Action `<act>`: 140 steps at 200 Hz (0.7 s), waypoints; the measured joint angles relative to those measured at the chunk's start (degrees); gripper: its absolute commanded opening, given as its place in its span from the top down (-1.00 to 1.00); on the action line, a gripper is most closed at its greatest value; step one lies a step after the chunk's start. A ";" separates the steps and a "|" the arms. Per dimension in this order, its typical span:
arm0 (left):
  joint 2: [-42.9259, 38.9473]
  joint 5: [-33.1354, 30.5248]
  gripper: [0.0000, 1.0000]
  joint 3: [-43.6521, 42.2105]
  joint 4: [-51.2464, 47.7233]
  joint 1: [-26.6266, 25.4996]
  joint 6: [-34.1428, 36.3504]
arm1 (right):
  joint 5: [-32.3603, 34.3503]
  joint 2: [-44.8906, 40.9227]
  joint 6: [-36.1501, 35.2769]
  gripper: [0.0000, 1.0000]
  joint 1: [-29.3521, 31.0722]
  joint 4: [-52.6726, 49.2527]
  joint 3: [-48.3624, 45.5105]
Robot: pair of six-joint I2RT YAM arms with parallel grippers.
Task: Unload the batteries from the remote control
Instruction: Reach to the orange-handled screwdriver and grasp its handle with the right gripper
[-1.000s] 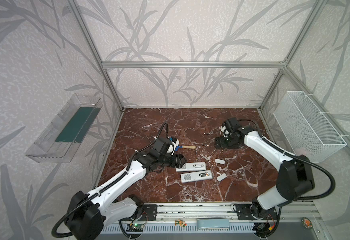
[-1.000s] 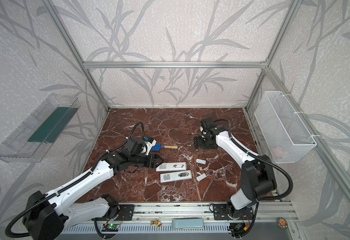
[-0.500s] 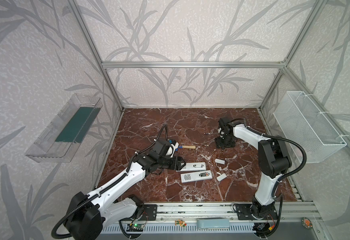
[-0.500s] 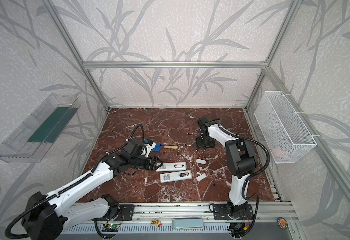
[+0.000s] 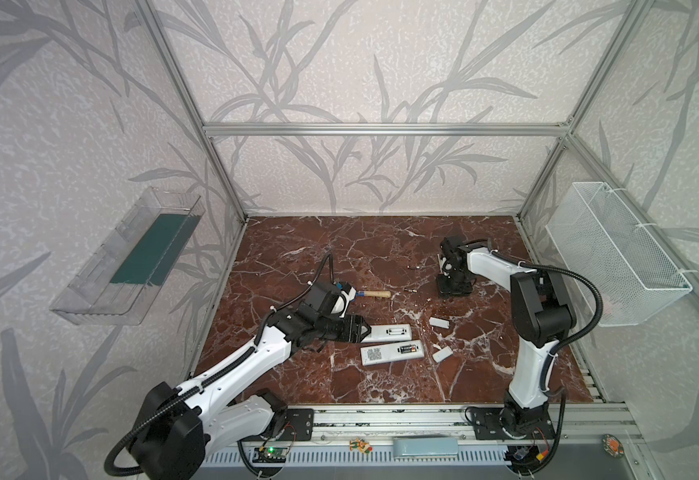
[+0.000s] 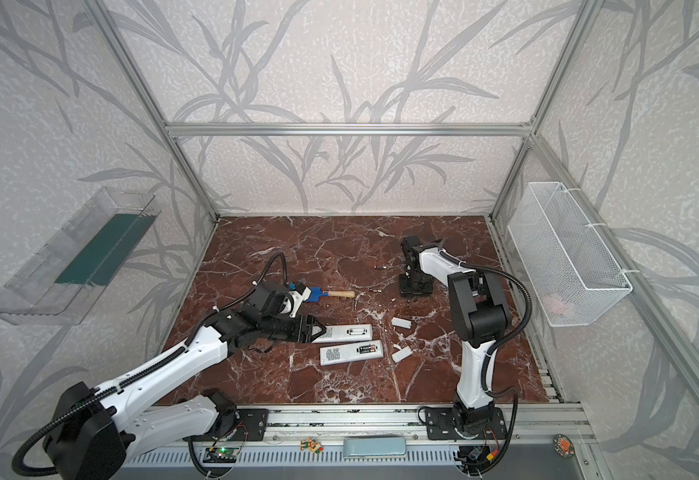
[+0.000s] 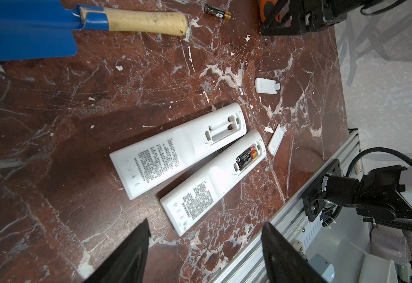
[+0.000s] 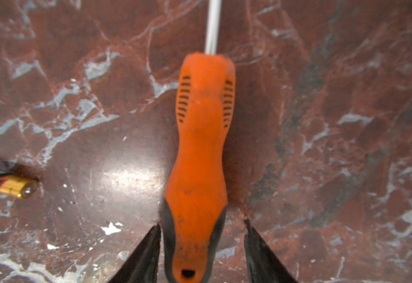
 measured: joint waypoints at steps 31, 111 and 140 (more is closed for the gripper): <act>0.02 0.28 -0.46 -0.37 0.57 0.04 -0.13 | 0.00 1.77 -0.26 -0.01 -0.09 0.28 1.92; 1.46 0.90 -0.45 -0.39 2.40 0.24 -0.13 | 0.07 3.82 -0.79 0.54 -0.07 0.66 4.79; 2.05 0.98 -0.45 -0.42 2.89 0.24 -0.20 | 0.42 3.76 -1.14 0.60 -0.07 0.68 4.74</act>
